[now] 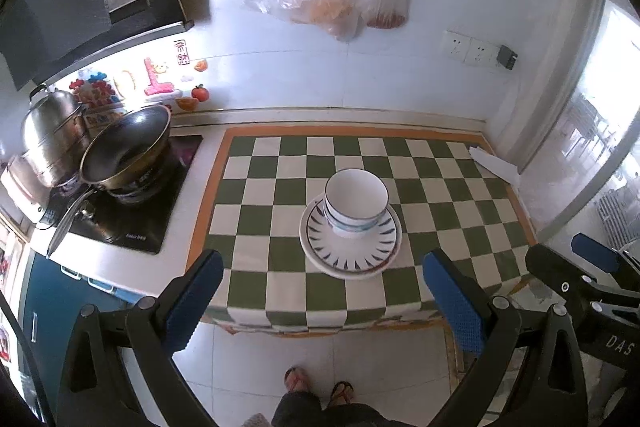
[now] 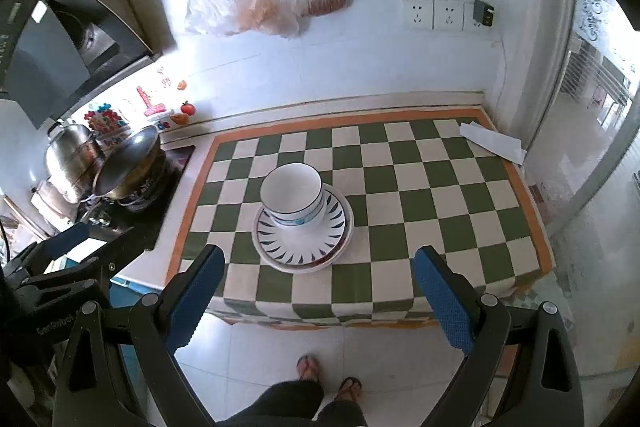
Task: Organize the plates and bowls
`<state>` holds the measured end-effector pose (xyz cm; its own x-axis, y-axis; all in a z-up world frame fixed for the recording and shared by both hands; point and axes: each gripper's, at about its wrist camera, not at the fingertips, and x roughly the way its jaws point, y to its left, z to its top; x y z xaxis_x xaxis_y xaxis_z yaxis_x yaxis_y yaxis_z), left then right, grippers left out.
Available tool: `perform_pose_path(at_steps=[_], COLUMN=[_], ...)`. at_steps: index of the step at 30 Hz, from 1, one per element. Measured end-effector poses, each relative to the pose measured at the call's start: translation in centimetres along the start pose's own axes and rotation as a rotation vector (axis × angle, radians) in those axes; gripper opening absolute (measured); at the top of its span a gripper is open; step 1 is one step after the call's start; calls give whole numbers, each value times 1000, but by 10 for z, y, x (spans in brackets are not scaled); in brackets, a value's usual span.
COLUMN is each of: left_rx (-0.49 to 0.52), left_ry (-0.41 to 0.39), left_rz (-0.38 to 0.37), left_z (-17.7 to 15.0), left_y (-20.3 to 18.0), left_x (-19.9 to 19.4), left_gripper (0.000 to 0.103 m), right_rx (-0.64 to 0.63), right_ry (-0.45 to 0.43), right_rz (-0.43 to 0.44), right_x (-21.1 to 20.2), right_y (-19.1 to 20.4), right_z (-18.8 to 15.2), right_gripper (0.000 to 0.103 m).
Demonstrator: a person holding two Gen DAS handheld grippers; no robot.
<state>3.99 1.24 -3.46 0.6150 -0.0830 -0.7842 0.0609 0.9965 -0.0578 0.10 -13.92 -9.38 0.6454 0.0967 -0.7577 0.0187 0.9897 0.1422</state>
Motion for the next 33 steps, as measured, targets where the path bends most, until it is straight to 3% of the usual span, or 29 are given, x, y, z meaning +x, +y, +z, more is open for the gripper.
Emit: perform_pose_path(at_steps=[13,33], left_rx=[14,30], left_ry=[-120,-142], left_rz=[33,15], left_z=[-27,-42], left_y=[16,18], left_x=[-80,-105], left_gripper=[102,102], right_rx=[-33,-24], right_ry=[-126,-161], right_rz=[-76,-124], right_x=[-95,-122], right_y=[35,46], right_z=[-38,-50], right_gripper=[98,98])
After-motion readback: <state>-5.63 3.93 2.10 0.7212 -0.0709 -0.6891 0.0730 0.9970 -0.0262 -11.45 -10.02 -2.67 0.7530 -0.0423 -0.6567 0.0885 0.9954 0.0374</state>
